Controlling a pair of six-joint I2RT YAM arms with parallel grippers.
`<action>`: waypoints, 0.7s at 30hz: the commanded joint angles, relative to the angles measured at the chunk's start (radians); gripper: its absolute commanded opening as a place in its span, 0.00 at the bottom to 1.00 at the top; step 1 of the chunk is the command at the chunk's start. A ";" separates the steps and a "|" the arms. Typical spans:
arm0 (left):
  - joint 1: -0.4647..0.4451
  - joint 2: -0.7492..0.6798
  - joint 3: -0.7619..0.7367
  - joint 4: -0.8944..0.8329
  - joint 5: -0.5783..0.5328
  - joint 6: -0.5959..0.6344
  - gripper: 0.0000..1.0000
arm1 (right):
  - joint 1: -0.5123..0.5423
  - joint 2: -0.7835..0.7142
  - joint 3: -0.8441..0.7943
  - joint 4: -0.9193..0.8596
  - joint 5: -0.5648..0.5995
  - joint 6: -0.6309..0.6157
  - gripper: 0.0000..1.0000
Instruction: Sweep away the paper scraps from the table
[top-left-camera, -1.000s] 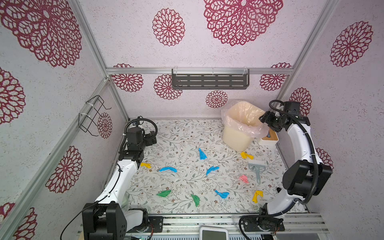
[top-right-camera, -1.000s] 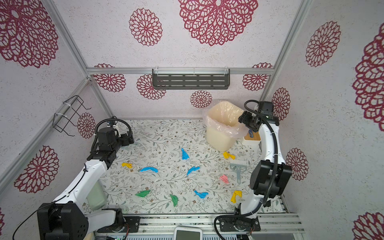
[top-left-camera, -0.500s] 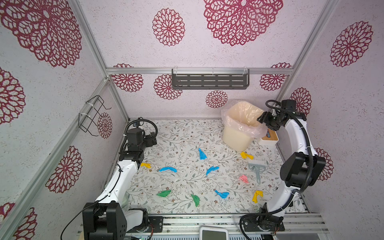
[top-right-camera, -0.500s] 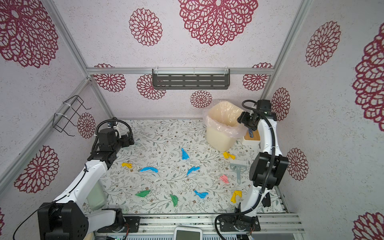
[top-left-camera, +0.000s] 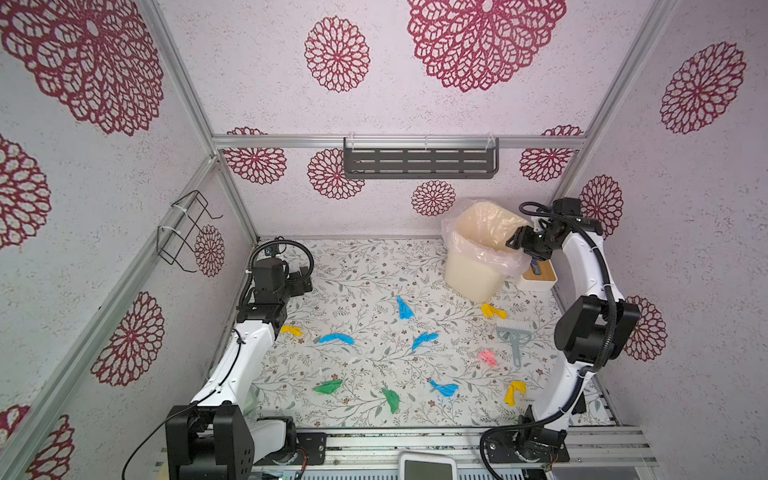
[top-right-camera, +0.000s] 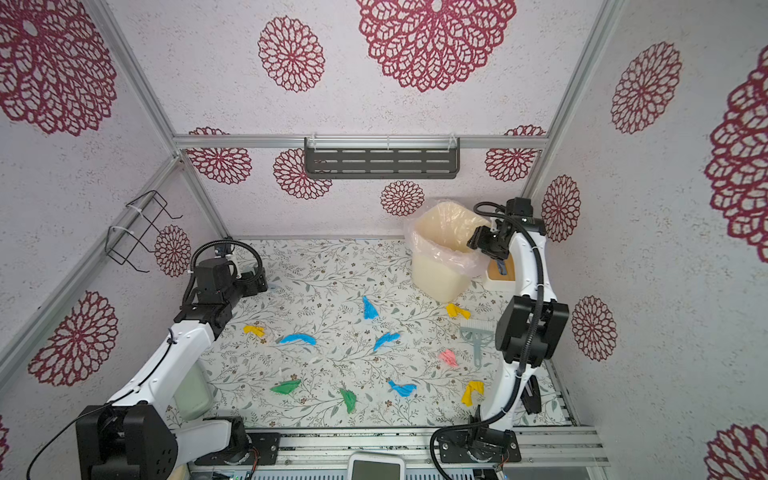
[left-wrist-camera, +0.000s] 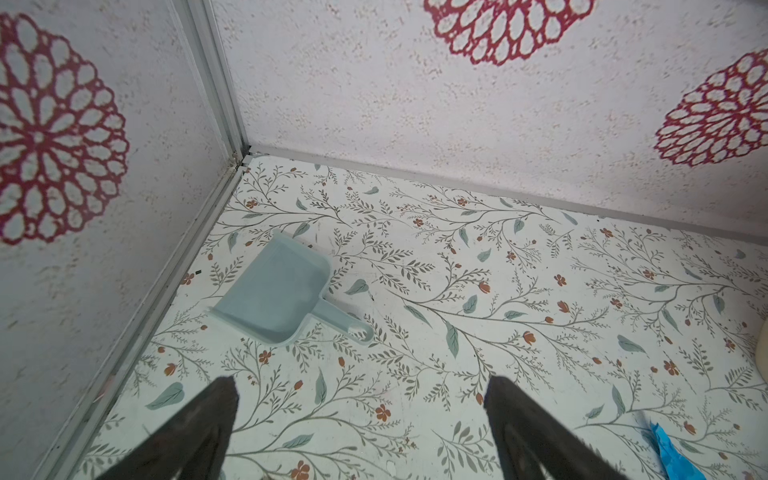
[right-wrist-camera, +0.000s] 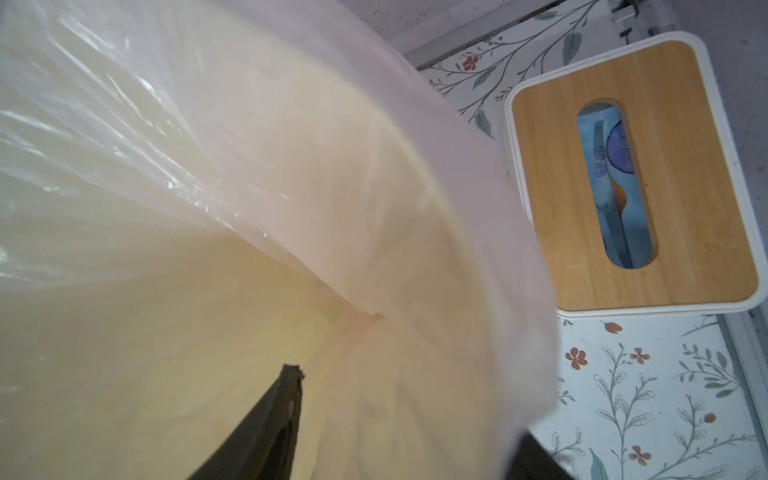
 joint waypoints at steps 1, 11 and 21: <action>0.014 -0.028 -0.016 -0.025 0.006 0.001 0.97 | 0.046 0.023 0.053 -0.043 -0.040 -0.053 0.62; 0.040 -0.052 -0.017 -0.053 0.014 0.014 0.97 | 0.169 0.126 0.196 -0.078 -0.066 -0.082 0.61; 0.055 -0.065 -0.019 -0.072 0.023 0.024 0.97 | 0.280 0.211 0.311 -0.092 -0.096 -0.095 0.60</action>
